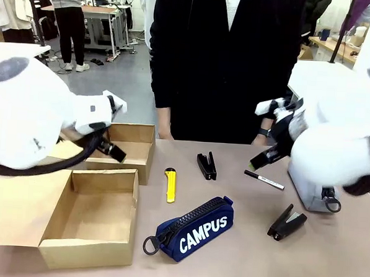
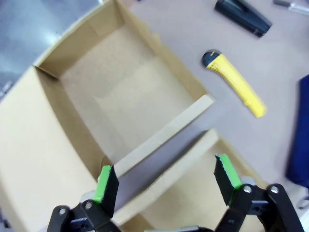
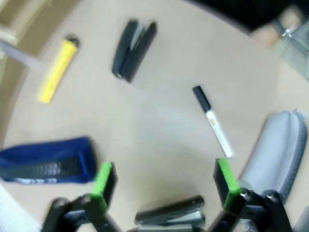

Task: Place items inside the box.
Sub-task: Pick up a Pencil pouch or Stapler and place it inside the Mailer Box closest to the robot.

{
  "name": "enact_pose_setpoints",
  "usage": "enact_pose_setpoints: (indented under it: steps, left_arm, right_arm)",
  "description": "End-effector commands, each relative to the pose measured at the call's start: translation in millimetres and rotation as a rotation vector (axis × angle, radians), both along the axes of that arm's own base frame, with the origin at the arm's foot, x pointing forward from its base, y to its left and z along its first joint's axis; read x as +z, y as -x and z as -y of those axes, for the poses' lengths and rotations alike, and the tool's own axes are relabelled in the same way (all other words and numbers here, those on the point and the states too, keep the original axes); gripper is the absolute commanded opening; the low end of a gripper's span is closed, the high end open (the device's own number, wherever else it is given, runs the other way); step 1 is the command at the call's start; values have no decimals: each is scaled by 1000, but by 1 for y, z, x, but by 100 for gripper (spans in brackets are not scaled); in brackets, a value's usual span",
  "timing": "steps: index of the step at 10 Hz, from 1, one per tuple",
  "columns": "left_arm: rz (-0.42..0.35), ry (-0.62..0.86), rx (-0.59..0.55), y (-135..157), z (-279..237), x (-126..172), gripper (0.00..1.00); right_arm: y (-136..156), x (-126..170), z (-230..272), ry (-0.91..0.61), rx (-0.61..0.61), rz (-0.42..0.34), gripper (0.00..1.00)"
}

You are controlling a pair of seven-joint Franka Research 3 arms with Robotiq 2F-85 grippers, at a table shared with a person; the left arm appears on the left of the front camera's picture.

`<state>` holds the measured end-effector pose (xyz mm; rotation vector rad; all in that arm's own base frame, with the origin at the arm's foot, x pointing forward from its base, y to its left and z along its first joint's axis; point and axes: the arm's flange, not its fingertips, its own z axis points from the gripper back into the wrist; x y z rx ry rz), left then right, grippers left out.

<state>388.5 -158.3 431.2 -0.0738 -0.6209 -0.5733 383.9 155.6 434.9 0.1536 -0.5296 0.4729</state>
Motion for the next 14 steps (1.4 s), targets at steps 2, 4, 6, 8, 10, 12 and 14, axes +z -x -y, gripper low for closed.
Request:
enact_pose_setpoints:
  steps: [2,4,6,8,10,12,14]
  left_arm:
    - [-99,264,70,81,-54,91,100]
    - [-283,553,51,101,-133,103,100]
    - [-264,1069,174,118,-243,78,100]
    - [-234,1491,373,128,-315,23,100]
    - [-237,1740,512,129,-320,-27,100]
    - [-244,1794,625,125,-277,-41,100]
    - [-305,1561,496,124,-396,-12,100]
  right_arm:
    - [58,89,54,-283,-189,-240,100]
    - [104,106,141,-640,-260,-201,100]
    - [138,86,251,-1012,-456,-135,100]
    - [147,49,325,-1216,-636,-177,100]
    - [149,14,364,-1306,-734,-186,100]
    - [151,2,370,-1254,-802,-87,100]
    - [155,32,420,-1296,-798,-202,100]
